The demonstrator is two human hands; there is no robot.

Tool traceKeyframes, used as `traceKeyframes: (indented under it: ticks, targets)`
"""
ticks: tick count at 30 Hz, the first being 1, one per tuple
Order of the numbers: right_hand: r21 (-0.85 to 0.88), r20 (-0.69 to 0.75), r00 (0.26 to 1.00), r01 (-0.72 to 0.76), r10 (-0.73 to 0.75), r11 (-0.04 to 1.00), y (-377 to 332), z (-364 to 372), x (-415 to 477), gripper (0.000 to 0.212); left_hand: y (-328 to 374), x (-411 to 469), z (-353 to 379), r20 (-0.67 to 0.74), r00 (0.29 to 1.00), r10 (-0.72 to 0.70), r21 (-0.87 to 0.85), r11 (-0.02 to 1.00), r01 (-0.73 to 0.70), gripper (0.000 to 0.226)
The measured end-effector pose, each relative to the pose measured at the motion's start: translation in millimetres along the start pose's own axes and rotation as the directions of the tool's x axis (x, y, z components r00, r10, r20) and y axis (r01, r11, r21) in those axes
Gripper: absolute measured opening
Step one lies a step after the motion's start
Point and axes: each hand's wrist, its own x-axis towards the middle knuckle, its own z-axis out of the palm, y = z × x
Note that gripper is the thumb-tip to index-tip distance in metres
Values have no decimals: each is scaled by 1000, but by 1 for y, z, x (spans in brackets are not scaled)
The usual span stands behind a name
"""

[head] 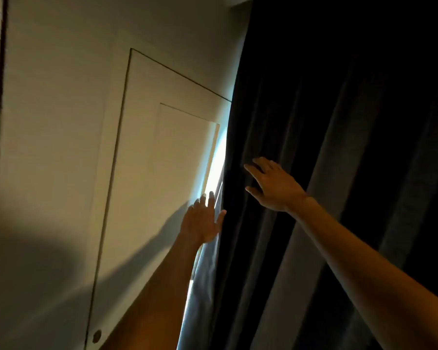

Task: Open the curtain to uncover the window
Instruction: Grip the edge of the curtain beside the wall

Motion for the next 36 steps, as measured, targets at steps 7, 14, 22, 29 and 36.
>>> traceKeyframes:
  ticks: [7,14,22,29,36]
  targets:
    - [-349,-70,913,355,-402,867,0,11,107,53,-19,47,66,-21,993,-112,-284,953,102,72]
    - [-454,134,901,425,-412,783,-5,34,172,56,-31,57,112,-200,970,-139,-466,884,31,75]
    - [-517,218,893,447,-393,730,15,57,189,73,-18,78,135,-190,967,-167,-515,856,47,58]
    - [-660,236,906,415,-351,626,32,55,200,70,-14,89,135,-153,982,-111,-565,825,5,24]
    - [-666,131,895,397,-425,631,43,46,213,72,-24,87,132,-197,970,-144,-522,853,21,13]
